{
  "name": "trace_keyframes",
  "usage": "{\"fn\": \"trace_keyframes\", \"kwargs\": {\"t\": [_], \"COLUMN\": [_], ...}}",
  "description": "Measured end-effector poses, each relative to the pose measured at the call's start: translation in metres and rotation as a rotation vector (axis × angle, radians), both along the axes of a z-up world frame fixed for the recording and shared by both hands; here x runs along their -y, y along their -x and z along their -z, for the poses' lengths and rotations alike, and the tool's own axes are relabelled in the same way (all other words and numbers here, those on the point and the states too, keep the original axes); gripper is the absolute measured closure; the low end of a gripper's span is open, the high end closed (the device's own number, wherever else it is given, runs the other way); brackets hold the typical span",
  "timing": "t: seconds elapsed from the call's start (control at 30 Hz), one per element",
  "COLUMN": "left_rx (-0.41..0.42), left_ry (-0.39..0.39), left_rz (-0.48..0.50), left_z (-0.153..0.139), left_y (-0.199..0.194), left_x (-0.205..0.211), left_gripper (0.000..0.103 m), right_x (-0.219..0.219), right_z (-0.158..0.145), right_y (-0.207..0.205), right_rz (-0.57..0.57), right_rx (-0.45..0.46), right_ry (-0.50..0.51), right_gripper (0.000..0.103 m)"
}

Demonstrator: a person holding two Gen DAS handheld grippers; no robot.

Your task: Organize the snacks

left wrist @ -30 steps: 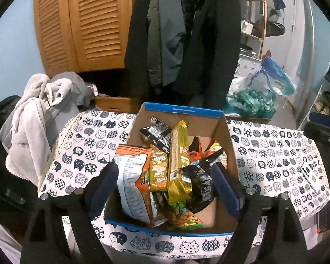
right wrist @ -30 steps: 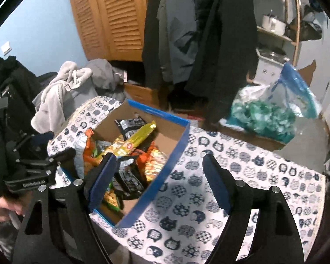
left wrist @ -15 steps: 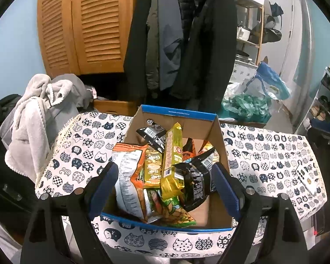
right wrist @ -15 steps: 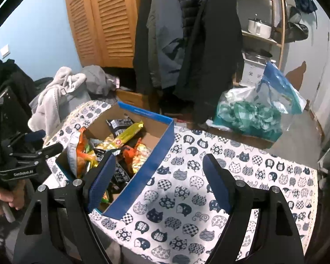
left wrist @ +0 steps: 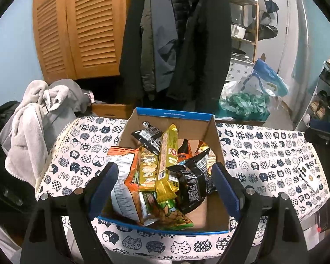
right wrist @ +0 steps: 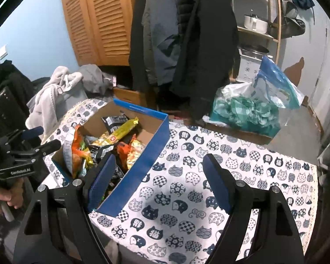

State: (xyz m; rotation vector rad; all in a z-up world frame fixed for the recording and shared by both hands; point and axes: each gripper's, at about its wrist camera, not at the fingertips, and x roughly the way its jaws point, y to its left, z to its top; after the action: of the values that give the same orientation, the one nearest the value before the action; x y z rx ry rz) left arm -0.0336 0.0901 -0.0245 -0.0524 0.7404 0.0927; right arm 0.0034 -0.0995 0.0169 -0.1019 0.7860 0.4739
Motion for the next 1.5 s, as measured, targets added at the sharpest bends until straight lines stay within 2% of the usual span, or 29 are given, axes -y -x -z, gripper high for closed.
{"fn": "trace_keyframes", "kwargs": {"t": [0.13, 0.63, 1.5], "left_rx": [0.000, -0.016, -0.026], "left_ry": [0.028, 0.054, 0.047], "left_rz": [0.009, -0.005, -0.005], "left_z": [0.000, 0.004, 0.008], "left_y": [0.000, -0.002, -0.001], "left_x": [0.000, -0.005, -0.006], "left_gripper": [0.015, 0.014, 0.014], "right_x": [-0.001, -0.010, -0.014], "right_z": [0.002, 0.007, 0.010], "right_y": [0.000, 0.000, 0.001], "right_rz": [-0.001, -0.010, -0.011], "right_rx": [-0.003, -0.016, -0.023], "right_ry": [0.004, 0.017, 0.021], "right_gripper": [0.022, 0.022, 0.022]}}
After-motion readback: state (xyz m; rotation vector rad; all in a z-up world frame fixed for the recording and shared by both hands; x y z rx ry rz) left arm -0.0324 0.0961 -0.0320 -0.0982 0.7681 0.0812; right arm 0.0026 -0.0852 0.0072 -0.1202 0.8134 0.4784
